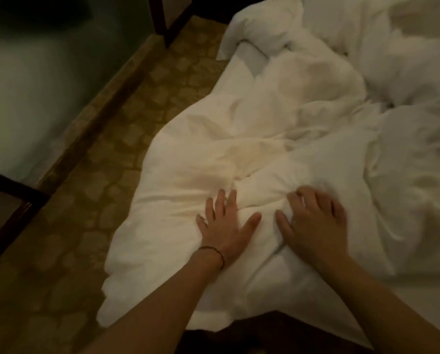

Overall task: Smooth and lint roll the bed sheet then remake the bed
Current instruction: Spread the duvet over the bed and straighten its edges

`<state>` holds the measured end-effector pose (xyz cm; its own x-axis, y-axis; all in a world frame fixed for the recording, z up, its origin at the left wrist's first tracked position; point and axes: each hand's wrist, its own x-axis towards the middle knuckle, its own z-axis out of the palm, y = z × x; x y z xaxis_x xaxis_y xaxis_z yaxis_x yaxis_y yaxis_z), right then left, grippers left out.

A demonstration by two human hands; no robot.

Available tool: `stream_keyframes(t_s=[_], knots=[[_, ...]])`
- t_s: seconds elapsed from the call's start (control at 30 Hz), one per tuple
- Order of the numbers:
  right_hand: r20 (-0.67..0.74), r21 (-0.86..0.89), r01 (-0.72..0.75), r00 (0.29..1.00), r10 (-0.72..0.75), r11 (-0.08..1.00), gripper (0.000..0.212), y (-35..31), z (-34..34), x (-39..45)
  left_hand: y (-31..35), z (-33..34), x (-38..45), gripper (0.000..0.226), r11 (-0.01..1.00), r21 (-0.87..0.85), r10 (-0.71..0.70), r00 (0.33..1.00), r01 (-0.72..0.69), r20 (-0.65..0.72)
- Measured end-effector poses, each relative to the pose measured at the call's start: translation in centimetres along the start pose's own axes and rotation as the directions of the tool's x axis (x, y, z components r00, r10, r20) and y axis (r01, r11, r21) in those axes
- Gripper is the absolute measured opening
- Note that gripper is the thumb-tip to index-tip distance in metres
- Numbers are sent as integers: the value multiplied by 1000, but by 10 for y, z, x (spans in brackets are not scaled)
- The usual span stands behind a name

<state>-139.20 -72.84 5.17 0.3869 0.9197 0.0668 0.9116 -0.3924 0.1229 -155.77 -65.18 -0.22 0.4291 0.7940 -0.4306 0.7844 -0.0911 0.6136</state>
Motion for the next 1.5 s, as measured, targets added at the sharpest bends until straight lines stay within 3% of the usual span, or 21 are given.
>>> stream_keyframes(t_s=[0.07, 0.13, 0.2, 0.27, 0.3, 0.33, 0.37, 0.4, 0.43, 0.5, 0.6, 0.67, 0.73, 0.83, 0.97, 1.03, 1.17, 1.2, 1.33, 1.43, 1.5], knots=[[-37, 49, -90, 995, 92, 995, 54, 36, 0, -8, 37, 19, 3, 103, 1000, 19, -15, 1000, 16, -20], [-48, 141, -270, 959, 279, 952, 58, 77, 0, -18, 69, 36, 8, 109, 1000, 23, 8, 997, -6, -76], [29, 317, -549, 820, 571, 773, 68, 117, 5, -28, 96, 53, 8, 109, 989, 65, 142, 985, -136, -94], [185, 463, -773, 563, 806, 434, 86, 146, 18, -35, 128, 70, 9, 99, 949, 137, 293, 955, -284, -48], [314, 519, -832, 397, 862, 194, 99, 155, 26, -38, 143, 80, 10, 94, 920, 207, 343, 939, -333, -11], [482, 552, -830, 240, 842, -80, 112, 160, 33, -38, 157, 90, 11, 90, 890, 282, 367, 930, -358, 21], [642, 544, -772, 133, 755, -328, 125, 162, 39, -39, 167, 100, 13, 87, 869, 343, 365, 930, -356, 41], [749, 512, -707, 88, 657, -488, 134, 163, 44, -41, 173, 109, 15, 85, 861, 383, 345, 938, -336, 47], [788, 500, -666, 83, 610, -554, 138, 164, 49, -42, 175, 116, 17, 84, 861, 403, 319, 947, -309, 43], [776, 555, -585, 107, 622, -592, 142, 169, 59, -38, 170, 125, 22, 84, 866, 415, 286, 957, -277, 43], [786, 617, -320, 223, 576, -719, 144, 171, 70, -27, 162, 126, 26, 89, 864, 427, 269, 962, -265, 52], [800, 586, -218, 312, 513, -781, 134, 170, 76, -26, 164, 126, 28, 92, 871, 423, 251, 967, -249, 52], [801, 554, -198, 392, 453, -809, 109, 167, 74, -29, 170, 128, 26, 91, 873, 407, 282, 959, -271, 33], [798, 543, -210, 431, 422, -813, 71, 166, 60, -37, 182, 129, 19, 83, 828, 358, 457, 889, -433, 19], [790, 561, -216, 429, 438, -799, 68, 169, 43, -69, 204, 135, 8, 74, 670, 329, 646, 741, -665, 181], [801, 573, -232, 358, 479, -786, 65, 170, 32, -101, 210, 139, 2, 72, 618, 310, 648, 691, -723, 320], [825, 542, -292, 8, 565, -788, 115, 168, 6, -183, 198, 154, -13, 78, 620, 291, 525, 661, -728, 535], [823, 534, -289, -38, 567, -794, 119, 164, 0, -200, 193, 158, -17, 80, 634, 293, 489, 664, -716, 565], [835, 489, -240, -150, 530, -838, 99, 146, 2, -237, 183, 173, -29, 84, 696, 247, 484, 695, -674, 532], [844, 473, -217, -169, 510, -854, 115, 146, 15, -230, 186, 179, -44, 96, 762, -64, 624, 705, -644, 336], [850, 467, -207, -164, 501, -860, 116, 149, 23, -222, 192, 185, -62, 101, 685, -178, 726, 642, -707, 247]])
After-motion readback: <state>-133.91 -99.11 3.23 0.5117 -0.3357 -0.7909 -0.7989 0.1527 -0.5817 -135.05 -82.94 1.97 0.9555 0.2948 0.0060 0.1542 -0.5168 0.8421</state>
